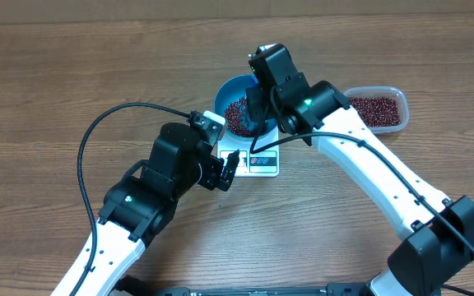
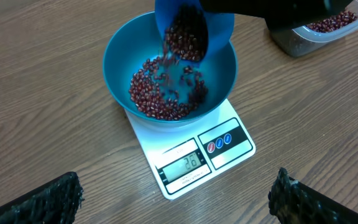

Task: Scoop item into bowl and weigh 150g on scale
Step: 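Tip the blue cup to pour beans into the teal bowl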

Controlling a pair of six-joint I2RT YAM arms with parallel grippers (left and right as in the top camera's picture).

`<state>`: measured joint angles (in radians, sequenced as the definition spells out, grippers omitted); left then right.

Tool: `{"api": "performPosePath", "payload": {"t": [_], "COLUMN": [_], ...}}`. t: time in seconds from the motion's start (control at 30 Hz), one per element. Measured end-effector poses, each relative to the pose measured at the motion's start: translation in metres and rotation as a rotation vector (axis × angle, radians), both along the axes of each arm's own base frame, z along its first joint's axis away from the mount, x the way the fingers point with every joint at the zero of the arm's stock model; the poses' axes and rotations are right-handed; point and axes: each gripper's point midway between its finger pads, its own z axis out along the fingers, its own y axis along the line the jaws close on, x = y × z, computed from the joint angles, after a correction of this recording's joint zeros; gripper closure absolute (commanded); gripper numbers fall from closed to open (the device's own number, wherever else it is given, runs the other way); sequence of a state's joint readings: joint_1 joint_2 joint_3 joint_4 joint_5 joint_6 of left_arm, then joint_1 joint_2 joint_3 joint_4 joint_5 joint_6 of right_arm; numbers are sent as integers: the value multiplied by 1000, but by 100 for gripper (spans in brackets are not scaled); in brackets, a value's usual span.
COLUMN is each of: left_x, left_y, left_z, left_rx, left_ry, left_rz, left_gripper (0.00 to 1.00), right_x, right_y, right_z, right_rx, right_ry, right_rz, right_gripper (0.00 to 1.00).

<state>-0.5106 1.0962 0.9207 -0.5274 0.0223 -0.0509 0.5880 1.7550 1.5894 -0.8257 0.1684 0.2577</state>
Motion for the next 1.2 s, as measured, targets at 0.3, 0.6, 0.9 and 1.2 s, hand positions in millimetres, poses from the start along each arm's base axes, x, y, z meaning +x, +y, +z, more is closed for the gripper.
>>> {"api": "performPosePath", "payload": {"t": [0.3, 0.6, 0.9, 1.2], "left_x": [0, 0, 0, 0], "left_y": [0, 0, 0, 0], "left_z": [0, 0, 0, 0], "left_rx": [0, 0, 0, 0], "left_ry": [0, 0, 0, 0], "left_rz": [0, 0, 0, 0], "left_gripper": [0, 1, 1, 0], "right_x": [-2, -5, -5, -6], "right_y": [3, 8, 7, 8], "right_z": [1, 2, 2, 3], "right_rx": [-37, -52, -56, -86], "right_ry": [-25, -36, -39, -58], "right_rz": [-6, 2, -1, -9], "right_gripper": [96, 96, 96, 96]}}
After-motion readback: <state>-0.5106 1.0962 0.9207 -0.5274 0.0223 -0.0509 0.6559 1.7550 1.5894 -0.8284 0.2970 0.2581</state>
